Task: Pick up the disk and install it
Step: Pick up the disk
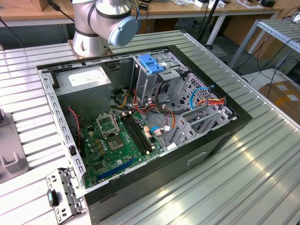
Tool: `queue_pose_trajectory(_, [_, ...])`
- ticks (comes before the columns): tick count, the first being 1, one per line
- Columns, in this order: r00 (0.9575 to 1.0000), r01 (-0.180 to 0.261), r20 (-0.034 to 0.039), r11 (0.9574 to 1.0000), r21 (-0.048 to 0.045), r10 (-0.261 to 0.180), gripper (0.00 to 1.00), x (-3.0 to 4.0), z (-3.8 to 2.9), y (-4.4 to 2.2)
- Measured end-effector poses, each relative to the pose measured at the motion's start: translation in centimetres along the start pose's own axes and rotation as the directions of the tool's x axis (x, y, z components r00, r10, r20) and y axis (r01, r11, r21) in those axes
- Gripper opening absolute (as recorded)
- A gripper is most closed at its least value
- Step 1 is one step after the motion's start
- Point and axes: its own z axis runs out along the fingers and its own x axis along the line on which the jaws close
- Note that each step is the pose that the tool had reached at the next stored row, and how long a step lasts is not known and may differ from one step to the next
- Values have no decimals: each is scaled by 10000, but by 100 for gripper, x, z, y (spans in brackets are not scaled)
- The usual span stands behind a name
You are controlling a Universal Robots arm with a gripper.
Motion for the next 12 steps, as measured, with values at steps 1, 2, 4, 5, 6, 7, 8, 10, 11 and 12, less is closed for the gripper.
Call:
queue_pose_trajectory(1, [10000, 0, 0, 10000, 0, 0, 37, 0, 0, -4])
queue_pose_trajectory(2, [10000, 1, 1, 10000, 0, -1, 37, 1, 0, -6])
queue_pose_trajectory(4, [10000, 0, 0, 10000, 0, 0, 37, 1, -1, -11])
queue_pose_trajectory(5, [10000, 0, 0, 10000, 0, 0, 37, 1, -1, -12])
queue_pose_trajectory(6, [10000, 1, 0, 10000, 0, -1, 37, 1, -1, -15])
queue_pose_trajectory(7, [10000, 0, 0, 10000, 0, 0, 37, 1, -1, -19])
queue_pose_trajectory(8, [10000, 0, 0, 10000, -1, 0, 37, 2, -2, -23])
queue_pose_trajectory(10, [10000, 0, 0, 10000, 0, 0, 37, 2, -1, -28])
queue_pose_trajectory(11, [10000, 0, 0, 10000, 1, 0, 37, 2, -1, -30])
queue_pose_trajectory(12, [10000, 0, 0, 10000, 0, 0, 37, 2, -2, -33])
